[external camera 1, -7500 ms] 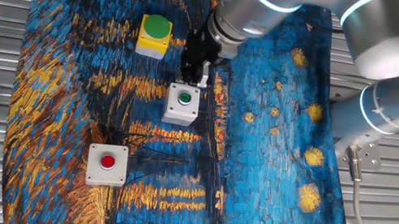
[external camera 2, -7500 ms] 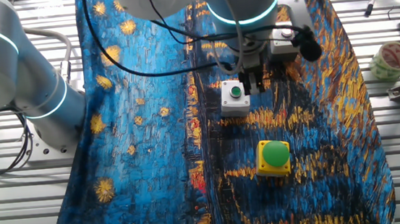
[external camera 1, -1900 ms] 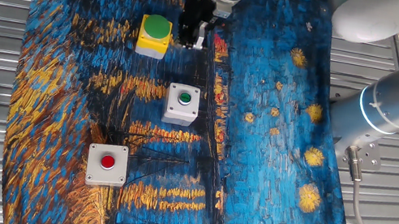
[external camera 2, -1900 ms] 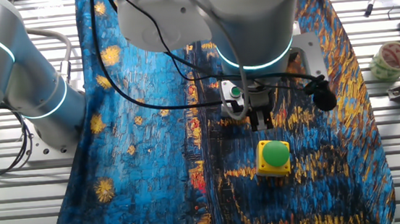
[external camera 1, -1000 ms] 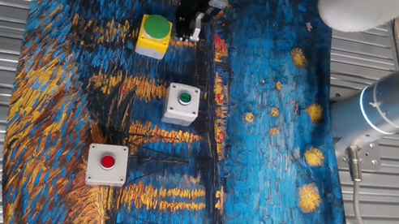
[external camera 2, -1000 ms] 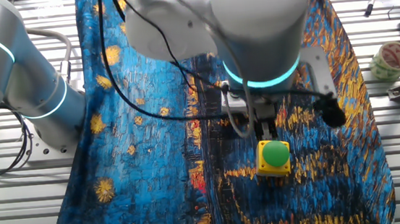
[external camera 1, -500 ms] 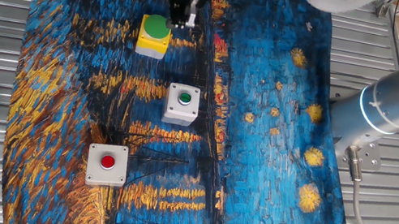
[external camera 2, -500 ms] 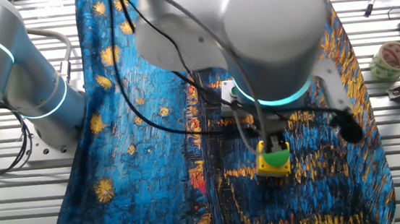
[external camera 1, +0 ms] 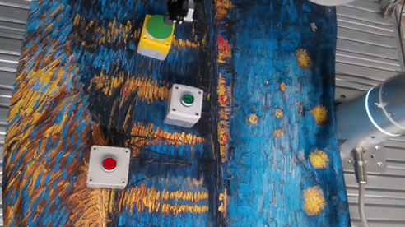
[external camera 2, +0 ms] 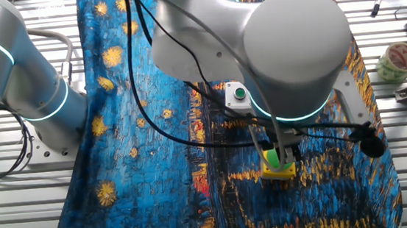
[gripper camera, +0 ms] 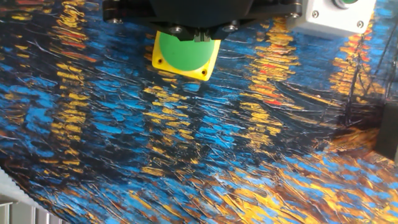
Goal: Press three buttons from left to right in sequence
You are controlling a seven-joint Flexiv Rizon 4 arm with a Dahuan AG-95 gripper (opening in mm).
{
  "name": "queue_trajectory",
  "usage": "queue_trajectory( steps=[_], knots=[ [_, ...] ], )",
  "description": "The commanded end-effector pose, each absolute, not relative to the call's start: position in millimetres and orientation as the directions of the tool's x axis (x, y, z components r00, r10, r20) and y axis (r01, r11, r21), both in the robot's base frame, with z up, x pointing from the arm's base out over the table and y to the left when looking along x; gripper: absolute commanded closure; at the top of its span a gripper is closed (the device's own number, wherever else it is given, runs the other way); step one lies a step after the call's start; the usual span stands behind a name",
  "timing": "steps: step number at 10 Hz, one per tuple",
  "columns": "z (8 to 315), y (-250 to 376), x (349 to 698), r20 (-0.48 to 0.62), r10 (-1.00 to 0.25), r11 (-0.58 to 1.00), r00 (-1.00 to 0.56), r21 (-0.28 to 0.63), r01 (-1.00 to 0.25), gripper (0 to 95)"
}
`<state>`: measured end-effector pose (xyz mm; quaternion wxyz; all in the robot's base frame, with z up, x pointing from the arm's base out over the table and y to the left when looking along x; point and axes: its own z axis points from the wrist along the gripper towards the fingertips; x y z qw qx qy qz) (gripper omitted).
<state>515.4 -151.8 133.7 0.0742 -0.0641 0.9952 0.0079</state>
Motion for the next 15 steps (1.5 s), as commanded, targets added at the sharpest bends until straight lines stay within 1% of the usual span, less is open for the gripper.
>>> queue_trajectory(
  steps=[1, 9, 15],
  knots=[
    [132, -154, 517, -0.156, -0.124, 0.992, -0.980, -0.003, -0.125, 95.0],
    [122, -157, 524, -0.159, -0.130, 0.991, -0.979, 0.004, -0.132, 95.0],
    [111, -159, 523, -0.175, -0.137, 0.990, -0.975, 0.007, -0.140, 95.0]
  ],
)
